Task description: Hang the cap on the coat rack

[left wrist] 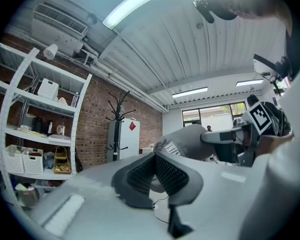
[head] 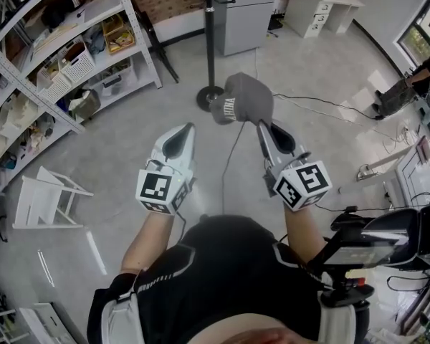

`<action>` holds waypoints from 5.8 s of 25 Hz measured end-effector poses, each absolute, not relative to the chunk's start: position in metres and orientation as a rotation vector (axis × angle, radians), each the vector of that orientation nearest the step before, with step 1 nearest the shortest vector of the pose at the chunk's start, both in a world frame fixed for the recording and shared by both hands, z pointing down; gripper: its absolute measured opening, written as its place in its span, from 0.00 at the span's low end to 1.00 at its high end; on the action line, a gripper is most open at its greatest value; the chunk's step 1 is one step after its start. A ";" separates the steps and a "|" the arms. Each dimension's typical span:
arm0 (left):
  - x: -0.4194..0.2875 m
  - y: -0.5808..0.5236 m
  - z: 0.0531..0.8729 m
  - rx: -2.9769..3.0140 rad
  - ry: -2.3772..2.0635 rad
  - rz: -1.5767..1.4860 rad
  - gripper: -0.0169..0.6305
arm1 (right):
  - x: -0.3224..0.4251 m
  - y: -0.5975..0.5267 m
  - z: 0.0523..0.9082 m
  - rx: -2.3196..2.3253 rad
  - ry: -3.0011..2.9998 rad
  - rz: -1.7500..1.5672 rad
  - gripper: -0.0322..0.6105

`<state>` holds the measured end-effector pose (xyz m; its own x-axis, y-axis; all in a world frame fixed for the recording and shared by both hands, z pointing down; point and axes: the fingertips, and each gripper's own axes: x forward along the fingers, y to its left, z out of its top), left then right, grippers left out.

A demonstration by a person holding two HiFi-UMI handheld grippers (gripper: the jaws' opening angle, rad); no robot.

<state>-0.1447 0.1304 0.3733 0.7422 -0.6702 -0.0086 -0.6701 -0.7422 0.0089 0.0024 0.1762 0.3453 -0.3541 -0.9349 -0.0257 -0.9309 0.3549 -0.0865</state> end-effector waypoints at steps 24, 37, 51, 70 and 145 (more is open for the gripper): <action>-0.158 0.066 0.385 2.941 -1.104 0.032 0.03 | -0.010 0.109 0.349 -1.742 2.484 -0.088 0.09; -0.105 -0.009 0.370 2.939 -1.191 0.065 0.03 | 0.050 0.022 0.327 -1.651 2.488 -0.049 0.09; -0.031 -0.076 0.364 2.919 -1.252 0.126 0.03 | 0.117 -0.041 0.327 -1.561 2.515 -0.082 0.09; -0.016 -0.150 0.372 2.889 -1.287 0.148 0.03 | 0.136 -0.113 0.333 -1.508 2.568 -0.085 0.09; -0.017 -0.382 0.344 2.887 -1.316 0.063 0.03 | 0.252 -0.378 0.132 -0.727 2.181 -0.022 0.09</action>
<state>-0.0174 -0.3817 0.3437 0.6554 -0.7549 0.0232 -0.7537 -0.6557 -0.0450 0.2522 -0.3779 0.1317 -0.4992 -0.5070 -0.7027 -0.4929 0.8331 -0.2509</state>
